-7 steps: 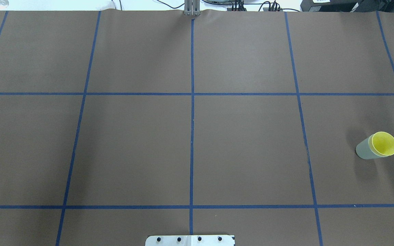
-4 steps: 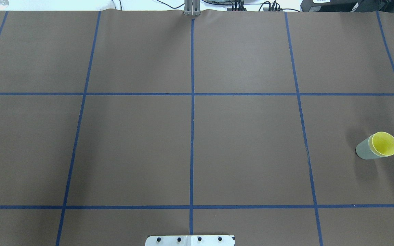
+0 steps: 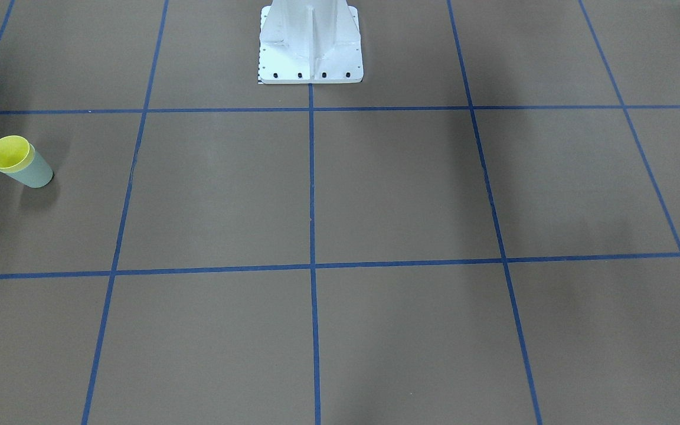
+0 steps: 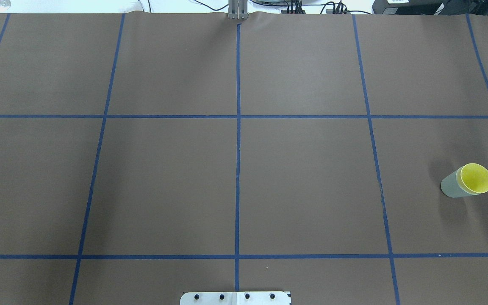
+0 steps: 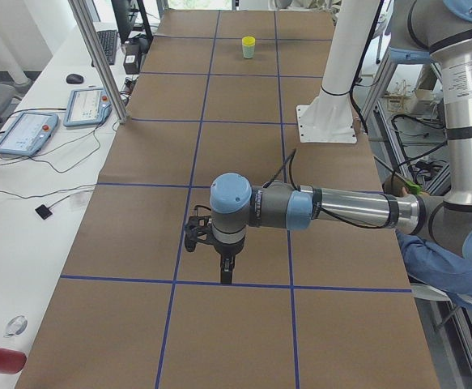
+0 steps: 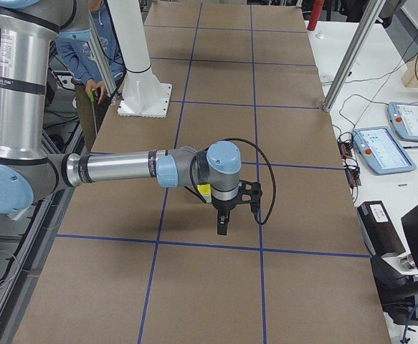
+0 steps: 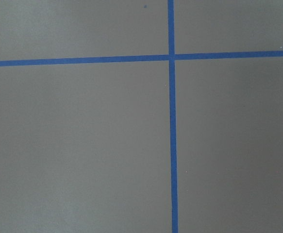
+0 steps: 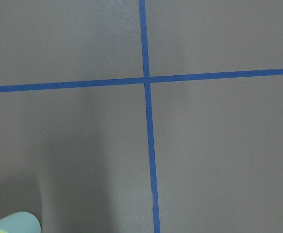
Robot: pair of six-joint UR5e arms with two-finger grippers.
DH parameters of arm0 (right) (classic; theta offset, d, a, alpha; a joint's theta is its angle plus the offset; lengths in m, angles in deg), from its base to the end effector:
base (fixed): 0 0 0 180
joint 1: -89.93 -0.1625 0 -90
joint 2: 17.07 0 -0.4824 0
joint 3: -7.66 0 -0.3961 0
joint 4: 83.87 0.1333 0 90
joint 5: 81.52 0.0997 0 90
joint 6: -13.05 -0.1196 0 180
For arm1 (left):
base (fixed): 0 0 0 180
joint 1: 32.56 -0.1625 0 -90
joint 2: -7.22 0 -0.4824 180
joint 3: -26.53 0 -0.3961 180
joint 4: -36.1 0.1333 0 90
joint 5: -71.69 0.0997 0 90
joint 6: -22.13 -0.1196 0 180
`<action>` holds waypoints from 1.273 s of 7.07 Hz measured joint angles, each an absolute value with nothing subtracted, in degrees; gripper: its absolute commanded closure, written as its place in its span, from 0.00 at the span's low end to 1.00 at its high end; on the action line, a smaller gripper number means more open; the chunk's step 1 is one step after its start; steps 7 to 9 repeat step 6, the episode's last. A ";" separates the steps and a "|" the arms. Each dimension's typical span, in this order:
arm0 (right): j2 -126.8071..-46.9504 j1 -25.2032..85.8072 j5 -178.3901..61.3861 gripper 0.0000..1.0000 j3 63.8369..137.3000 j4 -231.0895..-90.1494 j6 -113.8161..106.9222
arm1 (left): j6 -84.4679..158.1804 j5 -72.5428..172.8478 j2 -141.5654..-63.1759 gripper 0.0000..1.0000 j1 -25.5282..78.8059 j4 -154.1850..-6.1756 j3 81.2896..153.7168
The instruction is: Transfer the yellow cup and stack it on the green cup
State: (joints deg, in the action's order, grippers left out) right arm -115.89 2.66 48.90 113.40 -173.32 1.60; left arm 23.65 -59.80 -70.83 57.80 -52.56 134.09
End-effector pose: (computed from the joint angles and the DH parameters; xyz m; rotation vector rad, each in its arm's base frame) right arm 0.0352 -0.4321 0.6688 0.0370 -0.7147 0.0997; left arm -0.0566 -0.4001 0.6776 0.0639 0.7245 -0.0044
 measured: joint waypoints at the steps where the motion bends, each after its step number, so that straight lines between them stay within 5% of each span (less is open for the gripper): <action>1: -115.70 2.66 48.73 0.00 113.48 -173.31 1.62 | 23.70 -59.83 -70.91 0.00 57.80 -52.58 134.02; 9: -114.72 2.68 48.67 0.00 109.85 -173.00 1.97 | 23.96 -59.72 -70.86 0.00 57.88 -52.44 135.98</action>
